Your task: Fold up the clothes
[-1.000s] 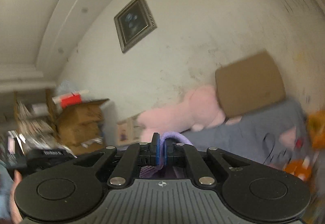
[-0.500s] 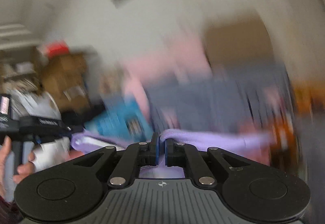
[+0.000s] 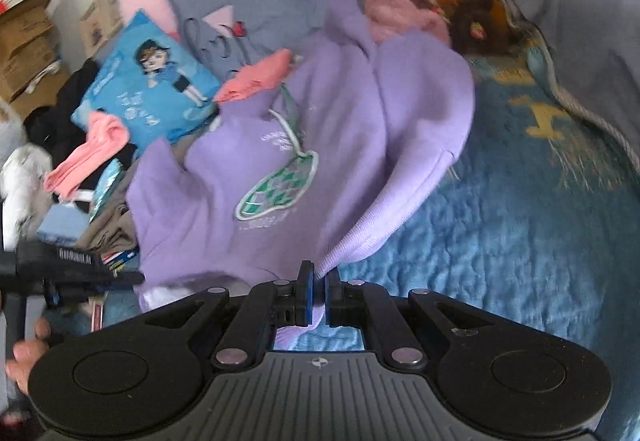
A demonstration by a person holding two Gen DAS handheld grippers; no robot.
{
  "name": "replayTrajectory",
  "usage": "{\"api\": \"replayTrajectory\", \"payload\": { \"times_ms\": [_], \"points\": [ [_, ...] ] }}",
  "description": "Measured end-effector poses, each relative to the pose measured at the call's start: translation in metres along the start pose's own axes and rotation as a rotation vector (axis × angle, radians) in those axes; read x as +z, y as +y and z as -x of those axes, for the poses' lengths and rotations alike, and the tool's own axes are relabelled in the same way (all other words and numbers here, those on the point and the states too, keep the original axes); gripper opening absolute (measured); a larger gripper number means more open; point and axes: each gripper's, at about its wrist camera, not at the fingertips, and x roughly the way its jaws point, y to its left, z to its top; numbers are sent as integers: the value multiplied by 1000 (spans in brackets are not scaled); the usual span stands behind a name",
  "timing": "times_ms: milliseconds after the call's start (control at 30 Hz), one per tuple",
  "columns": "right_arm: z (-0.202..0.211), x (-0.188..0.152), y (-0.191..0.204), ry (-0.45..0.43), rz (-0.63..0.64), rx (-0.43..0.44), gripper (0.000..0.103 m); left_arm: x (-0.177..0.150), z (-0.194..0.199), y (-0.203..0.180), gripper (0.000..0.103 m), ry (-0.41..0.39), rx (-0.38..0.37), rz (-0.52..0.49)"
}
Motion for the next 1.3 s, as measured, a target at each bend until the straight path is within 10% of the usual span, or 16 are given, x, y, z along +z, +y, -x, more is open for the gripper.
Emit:
{"api": "replayTrajectory", "payload": {
  "times_ms": [133, 367, 500, 700, 867, 967, 1000, 1300],
  "points": [
    [-9, -8, 15, 63, 182, -57, 7, 9, 22, -4, 7, -77, 19, -23],
    [-27, -24, -26, 161, 11, -147, 15, 12, 26, 19, 8, -32, 52, 16],
    [-11, 8, -49, -16, -24, -227, 45, 11, 21, 22, 43, -47, 53, -4],
    [-42, 47, -93, -83, -178, -210, 48, 3, 14, 5, 78, -64, 15, -73],
    [-77, 57, -128, -75, -363, -127, 48, -6, 10, -8, 87, -68, -17, -129],
    [-98, 62, -149, -70, -473, -76, 31, -10, 8, -10, 91, -61, -40, -144],
    [-105, 64, -156, -68, -510, -59, 1, -10, 7, -10, 91, -59, -38, -148],
    [8, 77, -146, -427, -530, -113, 2, -13, 6, -6, 91, -55, -35, -147]
  ]
}}
